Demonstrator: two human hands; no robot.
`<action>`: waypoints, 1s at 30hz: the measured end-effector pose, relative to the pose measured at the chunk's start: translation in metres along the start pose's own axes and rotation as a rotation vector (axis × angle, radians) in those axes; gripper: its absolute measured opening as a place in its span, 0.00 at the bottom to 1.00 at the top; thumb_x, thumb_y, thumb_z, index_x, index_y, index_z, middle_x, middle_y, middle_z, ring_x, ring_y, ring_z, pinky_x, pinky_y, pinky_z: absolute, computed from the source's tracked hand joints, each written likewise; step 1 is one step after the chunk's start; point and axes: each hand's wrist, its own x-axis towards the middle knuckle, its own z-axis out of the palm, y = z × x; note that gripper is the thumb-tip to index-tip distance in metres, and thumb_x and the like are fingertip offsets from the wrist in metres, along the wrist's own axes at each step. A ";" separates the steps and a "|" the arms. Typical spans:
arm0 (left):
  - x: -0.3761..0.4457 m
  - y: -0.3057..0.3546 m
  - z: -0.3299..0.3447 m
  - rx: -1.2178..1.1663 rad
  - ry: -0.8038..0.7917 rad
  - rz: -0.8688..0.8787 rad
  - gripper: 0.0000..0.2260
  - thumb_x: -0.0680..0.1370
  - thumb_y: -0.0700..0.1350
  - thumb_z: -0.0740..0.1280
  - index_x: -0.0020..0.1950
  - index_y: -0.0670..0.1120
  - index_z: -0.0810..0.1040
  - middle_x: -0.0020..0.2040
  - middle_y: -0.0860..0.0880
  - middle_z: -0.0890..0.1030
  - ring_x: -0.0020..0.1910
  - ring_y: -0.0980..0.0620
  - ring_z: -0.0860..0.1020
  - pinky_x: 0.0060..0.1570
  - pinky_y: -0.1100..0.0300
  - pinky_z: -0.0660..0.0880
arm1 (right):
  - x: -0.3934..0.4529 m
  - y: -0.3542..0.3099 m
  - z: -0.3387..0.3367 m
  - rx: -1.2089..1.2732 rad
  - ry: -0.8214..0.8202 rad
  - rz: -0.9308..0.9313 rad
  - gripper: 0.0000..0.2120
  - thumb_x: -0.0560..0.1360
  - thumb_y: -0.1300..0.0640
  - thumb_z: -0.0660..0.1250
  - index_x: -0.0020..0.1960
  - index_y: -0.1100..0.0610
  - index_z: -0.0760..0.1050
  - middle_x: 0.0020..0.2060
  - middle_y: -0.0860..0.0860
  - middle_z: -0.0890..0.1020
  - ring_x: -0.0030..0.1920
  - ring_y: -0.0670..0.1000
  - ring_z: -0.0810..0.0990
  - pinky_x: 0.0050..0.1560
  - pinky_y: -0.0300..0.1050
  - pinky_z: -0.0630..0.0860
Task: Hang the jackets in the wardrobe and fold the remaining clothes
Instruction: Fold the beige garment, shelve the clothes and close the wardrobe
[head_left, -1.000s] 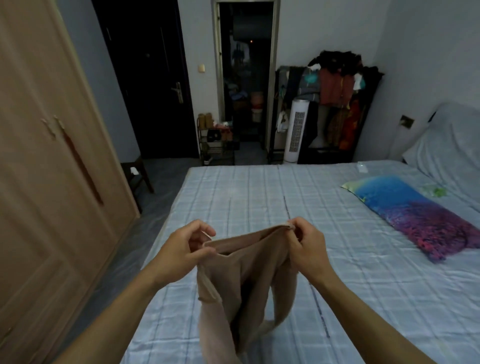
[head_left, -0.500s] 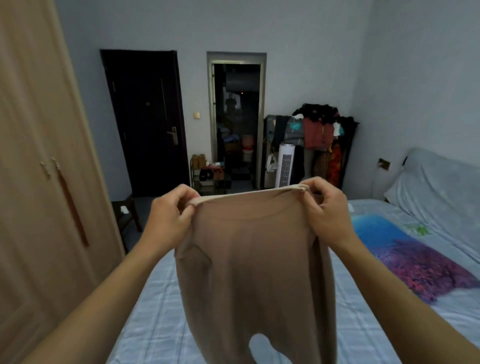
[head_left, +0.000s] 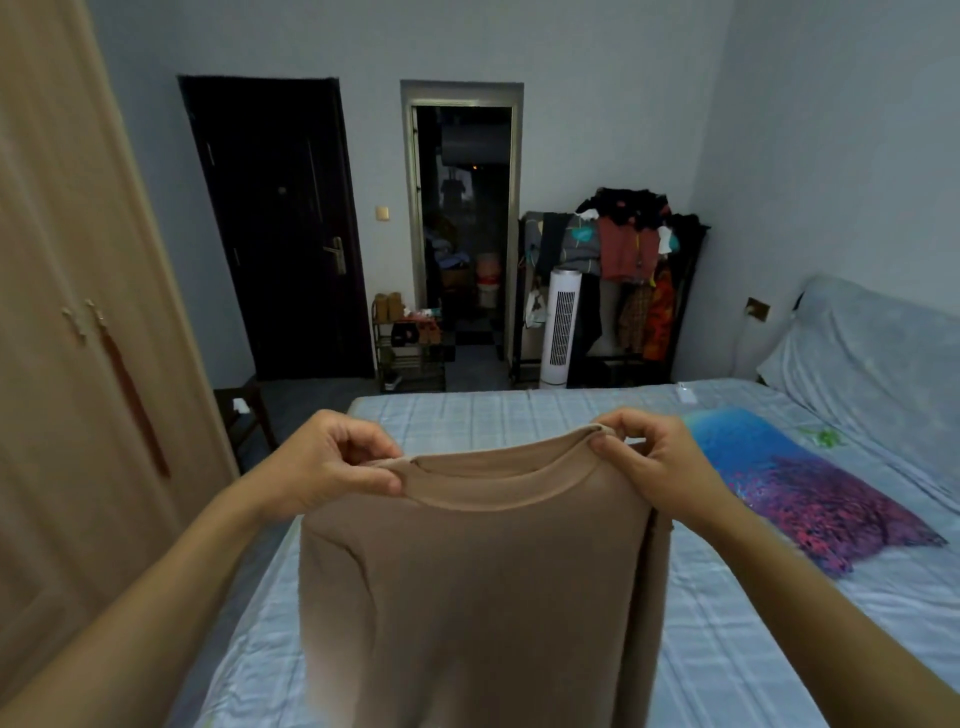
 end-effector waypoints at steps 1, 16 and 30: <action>-0.001 -0.001 0.001 -0.014 0.000 0.012 0.16 0.65 0.55 0.81 0.45 0.47 0.86 0.41 0.43 0.85 0.39 0.52 0.82 0.41 0.63 0.77 | -0.002 -0.001 0.000 0.018 -0.019 0.014 0.06 0.77 0.57 0.70 0.43 0.49 0.82 0.39 0.52 0.82 0.37 0.49 0.84 0.37 0.41 0.80; 0.031 0.013 0.087 0.013 0.561 -0.273 0.06 0.69 0.41 0.78 0.34 0.43 0.83 0.27 0.51 0.79 0.28 0.58 0.74 0.30 0.63 0.70 | 0.005 -0.004 0.055 -0.030 0.289 0.368 0.09 0.72 0.55 0.74 0.35 0.56 0.81 0.28 0.50 0.82 0.29 0.45 0.78 0.33 0.42 0.74; 0.022 0.040 0.143 -0.210 0.347 -0.193 0.14 0.79 0.35 0.63 0.50 0.51 0.86 0.46 0.50 0.87 0.49 0.52 0.85 0.53 0.49 0.81 | -0.022 -0.024 0.081 0.180 0.123 0.154 0.08 0.70 0.50 0.77 0.46 0.48 0.82 0.38 0.47 0.85 0.41 0.45 0.85 0.41 0.40 0.82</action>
